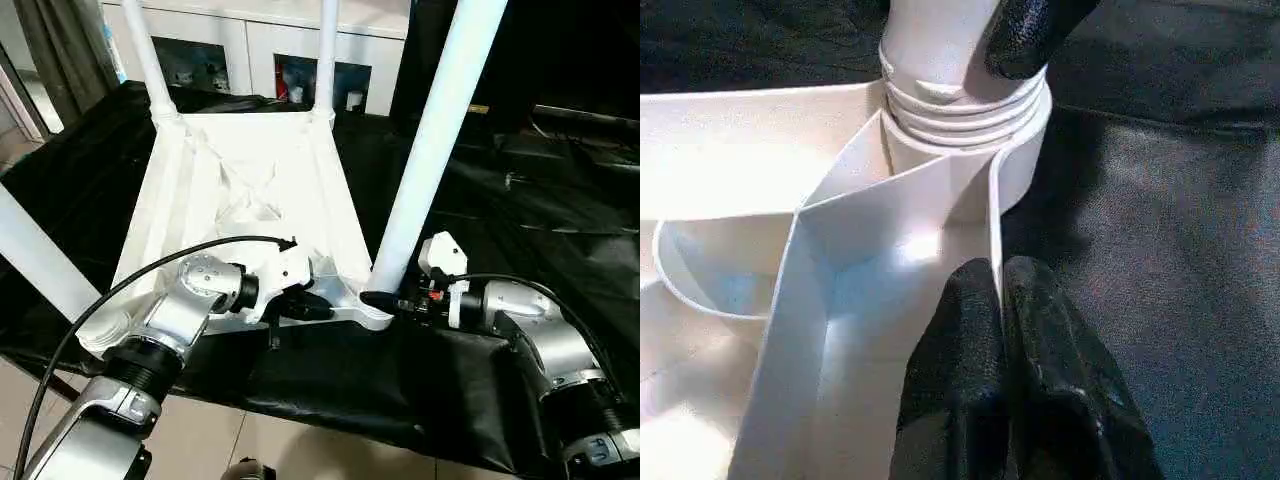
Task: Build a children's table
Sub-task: Rotate leg to tighten
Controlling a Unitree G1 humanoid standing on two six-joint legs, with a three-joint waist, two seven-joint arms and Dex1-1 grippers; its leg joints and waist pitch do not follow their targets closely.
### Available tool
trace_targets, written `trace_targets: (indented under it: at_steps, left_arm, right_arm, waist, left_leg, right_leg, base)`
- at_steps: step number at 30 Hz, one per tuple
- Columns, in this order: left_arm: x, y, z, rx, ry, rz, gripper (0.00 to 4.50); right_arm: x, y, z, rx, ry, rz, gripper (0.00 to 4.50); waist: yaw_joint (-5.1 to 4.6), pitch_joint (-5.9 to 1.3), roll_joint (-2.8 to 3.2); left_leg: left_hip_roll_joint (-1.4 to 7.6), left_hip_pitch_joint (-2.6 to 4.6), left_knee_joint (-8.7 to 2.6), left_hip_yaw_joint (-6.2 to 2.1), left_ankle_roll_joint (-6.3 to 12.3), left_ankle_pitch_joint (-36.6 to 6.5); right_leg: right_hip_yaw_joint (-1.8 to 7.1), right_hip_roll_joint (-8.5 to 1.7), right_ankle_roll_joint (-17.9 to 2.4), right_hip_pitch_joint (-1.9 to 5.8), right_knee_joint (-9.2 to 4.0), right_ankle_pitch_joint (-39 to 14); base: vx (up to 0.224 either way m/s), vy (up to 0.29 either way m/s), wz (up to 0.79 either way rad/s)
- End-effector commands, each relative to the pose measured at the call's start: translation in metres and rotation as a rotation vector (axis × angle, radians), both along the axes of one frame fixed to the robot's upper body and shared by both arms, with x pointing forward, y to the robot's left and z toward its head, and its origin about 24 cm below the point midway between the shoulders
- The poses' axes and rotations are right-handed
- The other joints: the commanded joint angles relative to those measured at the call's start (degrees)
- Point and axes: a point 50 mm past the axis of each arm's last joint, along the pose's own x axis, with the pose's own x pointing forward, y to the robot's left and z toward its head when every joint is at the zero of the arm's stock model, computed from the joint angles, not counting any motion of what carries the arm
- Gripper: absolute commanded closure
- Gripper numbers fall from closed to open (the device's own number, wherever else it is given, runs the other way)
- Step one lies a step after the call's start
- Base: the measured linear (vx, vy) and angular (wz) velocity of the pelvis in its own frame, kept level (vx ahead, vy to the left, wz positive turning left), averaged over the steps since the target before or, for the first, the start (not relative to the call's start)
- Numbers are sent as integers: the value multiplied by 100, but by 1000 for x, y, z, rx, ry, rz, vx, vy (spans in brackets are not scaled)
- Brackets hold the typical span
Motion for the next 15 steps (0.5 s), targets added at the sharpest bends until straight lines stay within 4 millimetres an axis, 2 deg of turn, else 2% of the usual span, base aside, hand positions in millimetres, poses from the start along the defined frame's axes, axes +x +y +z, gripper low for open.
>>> trace_targets:
  at_steps: [1, 3, 7, 8, 10, 11, 12, 15]
  left_arm:
    - [-2, -8, -2, 3, -8, -13, 450]
    - [-1, -9, -3, 3, -8, 2, 450]
    - [-1, -10, -3, 3, 0, -1, 450]
    - [-2, -9, -3, 4, 2, -6, 450]
    - [-2, -8, -4, 6, 3, -7, 450]
    - [-2, -8, -4, 6, 3, -7, 450]
    - [-3, -8, -4, 7, 3, -7, 450]
    - [-2, -6, -3, 10, -1, -5, 450]
  right_arm:
    - [-9, 6, -16, 5, 83, 10, 246]
    - [-9, 6, -17, 24, 88, -16, 246]
    - [-7, 7, -21, 7, 63, -63, 246]
    - [-6, 6, -21, 14, 65, -82, 192]
    - [-3, 5, -17, 44, 71, -96, 192]
    - [-3, 5, -17, 44, 71, -96, 171]
    - [-2, 5, -16, 56, 76, -89, 162]
    - [-2, 2, -16, 1, 46, -88, 150]
  waist:
    - [-24, -389, -37]
    - [-22, -381, -39]
    - [-46, -342, -38]
    - [-51, -336, -44]
    - [-58, -344, -39]
    - [-56, -350, -41]
    - [-54, -359, -38]
    - [-46, -365, -40]
  left_leg:
    - [432, 221, -372, -207, 424, -505]
    - [434, 224, -379, -211, 409, -553]
    - [435, 249, -434, -216, 132, -1061]
    - [436, 253, -439, -217, 61, -1157]
    - [438, 251, -449, -225, 28, -1152]
    - [436, 250, -445, -224, 34, -1104]
    - [426, 247, -429, -214, 90, -977]
    - [423, 235, -416, -212, 169, -810]
  right_leg:
    - [240, -538, -1524, 117, -337, 707]
    - [240, -543, -1524, 106, -350, 641]
    - [256, -549, -1441, 86, -437, -115]
    - [268, -558, -1416, 82, -453, -270]
    - [269, -549, -1391, 86, -445, -267]
    - [269, -547, -1390, 88, -437, -192]
    - [269, -541, -1425, 90, -417, 61]
    - [256, -536, -1438, 91, -392, 304]
  base:
    - [0, 0, 0]
    - [0, 0, 0]
    - [0, 0, 0]
    - [0, 0, 0]
    - [0, 0, 0]
    - [0, 0, 0]
    - [0, 0, 0]
    - [0, 0, 0]
